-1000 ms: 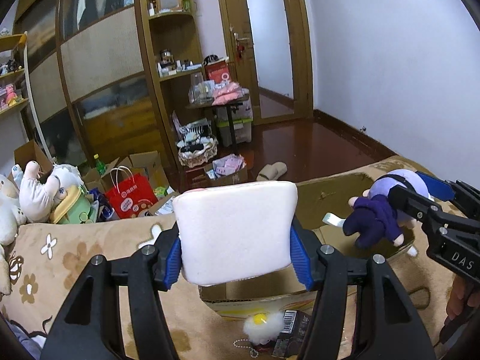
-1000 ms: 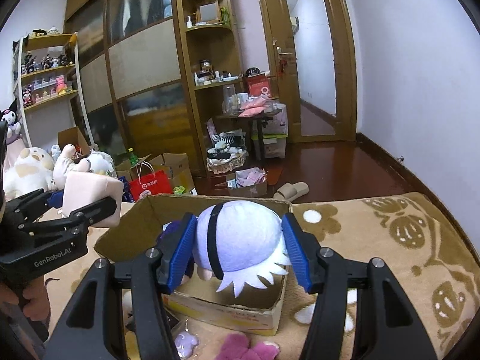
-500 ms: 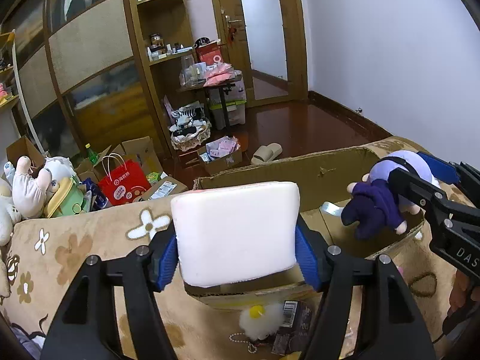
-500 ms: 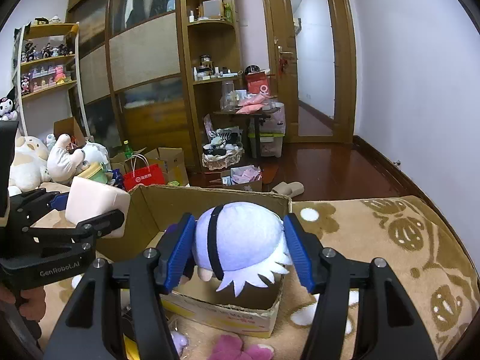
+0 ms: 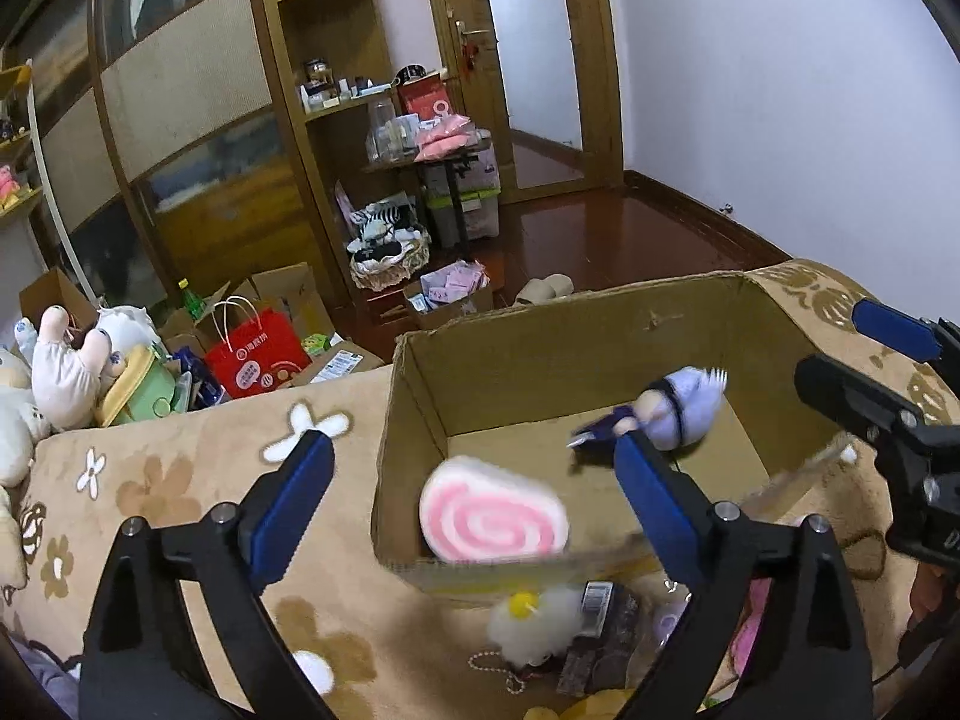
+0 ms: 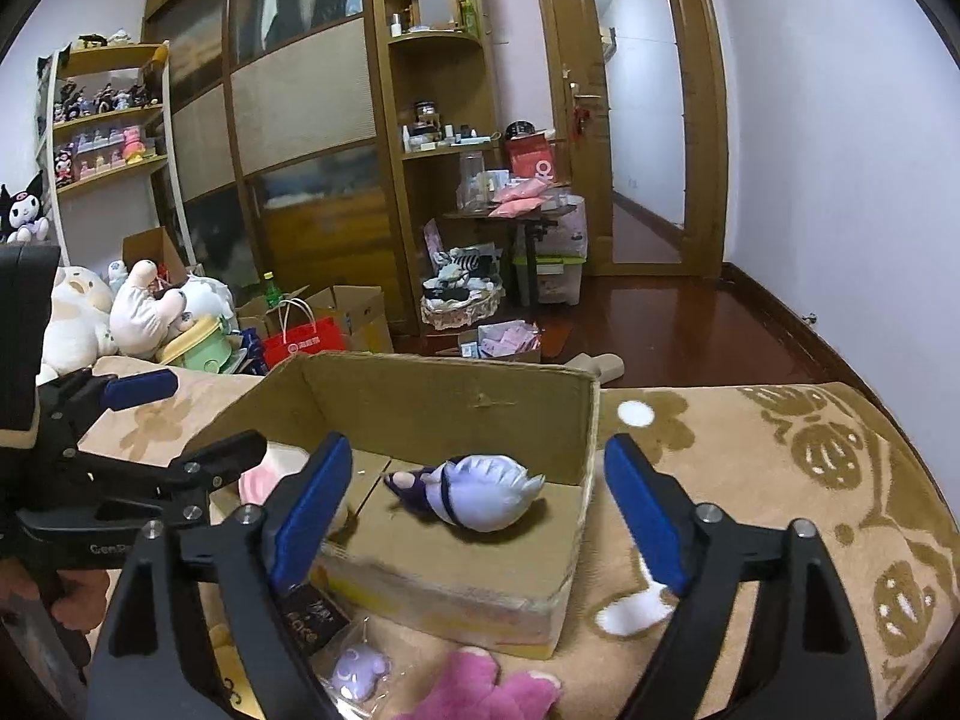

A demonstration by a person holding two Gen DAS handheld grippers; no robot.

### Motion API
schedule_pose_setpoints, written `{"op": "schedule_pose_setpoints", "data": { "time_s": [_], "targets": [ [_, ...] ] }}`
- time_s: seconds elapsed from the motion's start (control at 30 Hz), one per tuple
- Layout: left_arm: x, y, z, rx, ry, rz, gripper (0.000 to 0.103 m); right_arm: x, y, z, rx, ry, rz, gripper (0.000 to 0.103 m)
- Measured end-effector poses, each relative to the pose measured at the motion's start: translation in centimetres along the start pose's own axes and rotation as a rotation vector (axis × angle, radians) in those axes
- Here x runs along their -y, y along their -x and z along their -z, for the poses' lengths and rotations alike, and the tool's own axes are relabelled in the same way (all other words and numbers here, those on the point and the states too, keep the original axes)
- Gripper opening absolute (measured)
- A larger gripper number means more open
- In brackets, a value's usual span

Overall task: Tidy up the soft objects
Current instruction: 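Open both tools to drop the cushion and the doll into the box, then grasp the yellow dog plush with the left tool while the right tool grasps the green carton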

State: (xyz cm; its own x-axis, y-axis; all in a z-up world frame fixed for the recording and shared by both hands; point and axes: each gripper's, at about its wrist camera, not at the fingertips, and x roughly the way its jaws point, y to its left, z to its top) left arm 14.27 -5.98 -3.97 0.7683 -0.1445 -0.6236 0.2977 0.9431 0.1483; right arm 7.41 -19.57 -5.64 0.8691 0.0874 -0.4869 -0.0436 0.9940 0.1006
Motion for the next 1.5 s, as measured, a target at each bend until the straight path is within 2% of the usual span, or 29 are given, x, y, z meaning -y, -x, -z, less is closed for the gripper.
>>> {"op": "schedule_pose_setpoints", "data": {
  "time_s": [0.1,0.23,0.7,0.87,1.5],
  "targets": [
    [-0.2,0.1,0.2,-0.009,0.003,-0.006,0.094,-0.4,0.2,0.1,-0.007,0.009,-0.004,0.093],
    [-0.4,0.3,0.6,-0.021,0.01,-0.01,0.094,-0.4,0.4,0.4,-0.018,0.005,-0.008,0.1],
    [0.1,3.7,2.1,-0.018,-0.023,-0.043,0.095,-0.8,2.9,1.0,-0.033,0.034,0.029,0.101],
    [-0.4,5.4,2.5,-0.027,-0.001,-0.048,0.095,-0.9,4.5,1.1,-0.026,0.018,0.042,0.101],
    [-1.3,10.5,5.4,-0.144,0.061,-0.045,0.095,-1.8,10.2,2.3,-0.047,-0.004,0.066,0.101]
  ]
}}
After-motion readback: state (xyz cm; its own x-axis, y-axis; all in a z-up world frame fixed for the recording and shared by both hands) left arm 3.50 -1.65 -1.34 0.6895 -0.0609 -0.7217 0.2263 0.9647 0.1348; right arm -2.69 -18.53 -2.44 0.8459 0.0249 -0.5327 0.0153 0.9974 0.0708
